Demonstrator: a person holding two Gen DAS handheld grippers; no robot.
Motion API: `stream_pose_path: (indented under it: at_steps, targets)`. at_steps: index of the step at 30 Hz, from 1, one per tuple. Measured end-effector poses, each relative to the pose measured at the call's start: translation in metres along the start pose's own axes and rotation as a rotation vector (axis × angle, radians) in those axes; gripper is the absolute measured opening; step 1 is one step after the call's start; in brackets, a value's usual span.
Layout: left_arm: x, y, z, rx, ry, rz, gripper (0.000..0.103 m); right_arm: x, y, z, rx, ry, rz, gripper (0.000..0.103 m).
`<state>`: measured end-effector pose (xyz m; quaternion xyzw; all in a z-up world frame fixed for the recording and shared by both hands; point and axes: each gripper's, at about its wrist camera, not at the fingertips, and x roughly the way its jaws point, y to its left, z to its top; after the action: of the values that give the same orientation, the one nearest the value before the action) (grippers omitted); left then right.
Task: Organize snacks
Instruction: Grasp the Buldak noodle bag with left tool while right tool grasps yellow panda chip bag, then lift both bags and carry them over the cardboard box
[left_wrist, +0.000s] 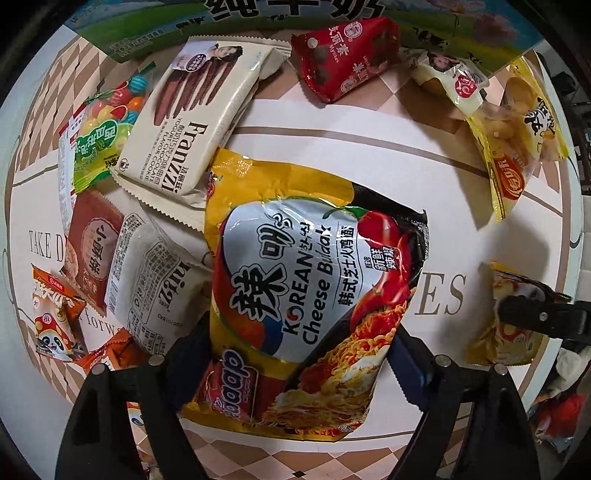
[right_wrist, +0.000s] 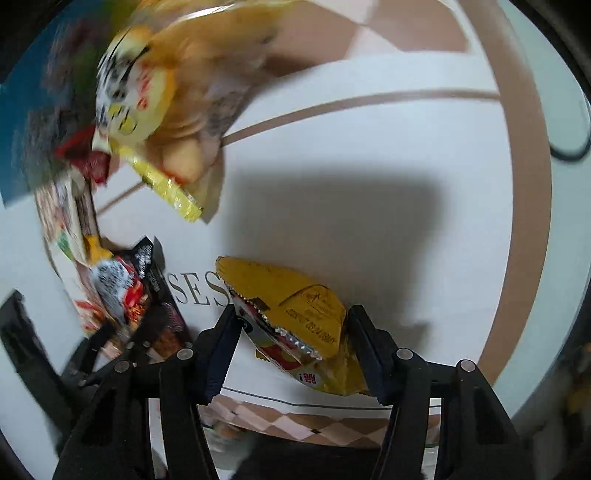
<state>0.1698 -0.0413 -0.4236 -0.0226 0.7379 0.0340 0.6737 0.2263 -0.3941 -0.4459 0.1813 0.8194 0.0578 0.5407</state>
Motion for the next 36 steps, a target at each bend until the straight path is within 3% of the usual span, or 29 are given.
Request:
stream_pose_path:
  at_steps: [2, 8, 19, 25, 32, 34, 36]
  targets:
    - [0.001, 0.002, 0.01, 0.002, 0.007, 0.004, 0.089, -0.006, -0.007, -0.003, -0.005, -0.031, -0.012, 0.075]
    - [0.003, -0.016, 0.014, 0.0, 0.017, 0.01, 0.089, -0.031, 0.0, -0.014, -0.092, -0.123, -0.109, 0.081]
    - [0.001, -0.051, 0.012, 0.002, -0.005, 0.038, 0.088, -0.017, 0.021, -0.019, -0.074, -0.146, -0.227, 0.081]
    - [-0.01, -0.056, 0.011, 0.015, -0.005, 0.042, 0.09, -0.016, 0.035, -0.031, -0.09, -0.176, -0.313, 0.066]
    - [0.002, -0.061, 0.005, 0.065, 0.033, 0.022, 0.1, -0.024, 0.032, -0.038, -0.058, -0.165, -0.273, 0.071]
    - [0.002, -0.061, 0.003, 0.063, 0.033, 0.015, 0.098, -0.023, 0.031, -0.044, -0.061, -0.165, -0.283, 0.071]
    - [-0.001, -0.061, 0.001, 0.058, 0.025, 0.019, 0.089, -0.021, 0.035, -0.048, -0.07, -0.171, -0.301, 0.07]
